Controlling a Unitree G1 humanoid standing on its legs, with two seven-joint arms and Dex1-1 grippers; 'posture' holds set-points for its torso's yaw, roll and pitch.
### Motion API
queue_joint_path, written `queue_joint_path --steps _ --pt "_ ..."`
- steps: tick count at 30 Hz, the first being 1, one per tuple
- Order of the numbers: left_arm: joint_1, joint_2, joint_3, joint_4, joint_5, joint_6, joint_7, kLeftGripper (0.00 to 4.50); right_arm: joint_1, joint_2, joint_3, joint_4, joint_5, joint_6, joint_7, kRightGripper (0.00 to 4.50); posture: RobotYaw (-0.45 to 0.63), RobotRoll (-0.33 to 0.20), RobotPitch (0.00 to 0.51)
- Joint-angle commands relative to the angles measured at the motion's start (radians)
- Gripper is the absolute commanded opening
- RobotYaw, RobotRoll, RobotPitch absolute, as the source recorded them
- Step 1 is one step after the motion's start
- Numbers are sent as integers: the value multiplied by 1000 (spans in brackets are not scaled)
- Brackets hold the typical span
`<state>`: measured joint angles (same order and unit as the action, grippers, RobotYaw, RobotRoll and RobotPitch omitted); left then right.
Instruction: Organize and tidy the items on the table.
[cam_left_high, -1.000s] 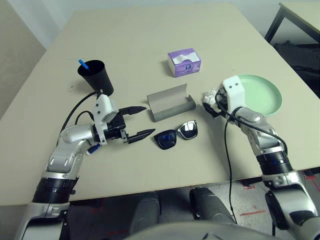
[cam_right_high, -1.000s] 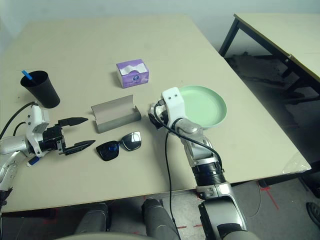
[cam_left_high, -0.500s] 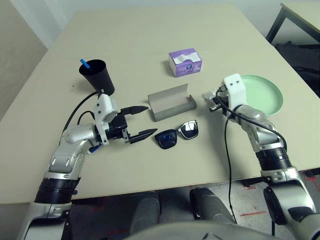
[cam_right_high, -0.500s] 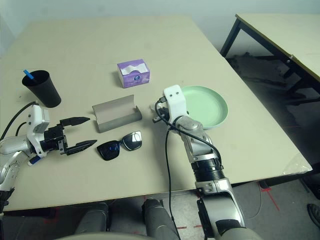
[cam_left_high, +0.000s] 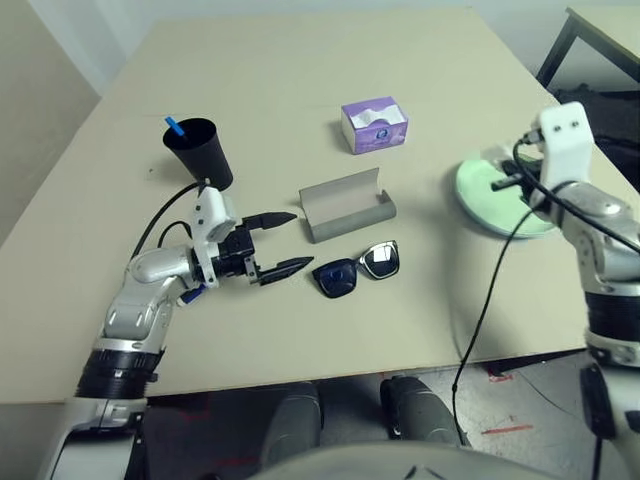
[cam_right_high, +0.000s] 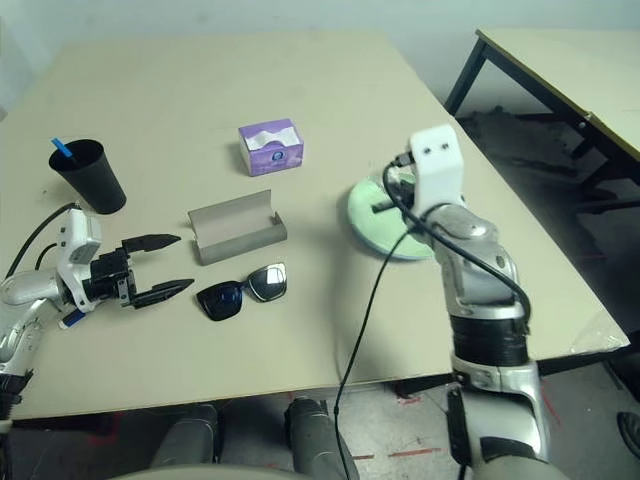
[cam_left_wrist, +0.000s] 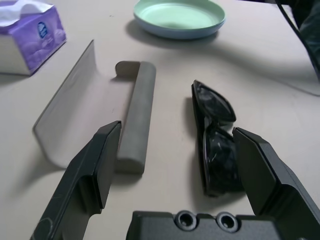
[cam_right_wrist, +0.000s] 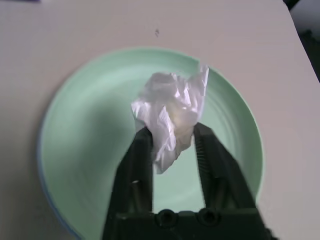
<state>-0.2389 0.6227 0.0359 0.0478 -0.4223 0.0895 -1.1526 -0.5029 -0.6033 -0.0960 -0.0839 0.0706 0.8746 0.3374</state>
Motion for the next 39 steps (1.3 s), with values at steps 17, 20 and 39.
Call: queue_joint_path --steps 17,20,39 --pt "5 40 28 30 -29 -16 -81 4500 -90 -289 237 -511 173 275 366 4467 -103 0 115" --pt "14 66 45 43 -32 -48 -128 4500 -217 -265 341 -565 195 341 386 4467 -102 0 116" --pt "193 194 215 -18 -67 -59 -140 4500 -548 -30 965 -352 -42 0 602 4467 -26 0 134"
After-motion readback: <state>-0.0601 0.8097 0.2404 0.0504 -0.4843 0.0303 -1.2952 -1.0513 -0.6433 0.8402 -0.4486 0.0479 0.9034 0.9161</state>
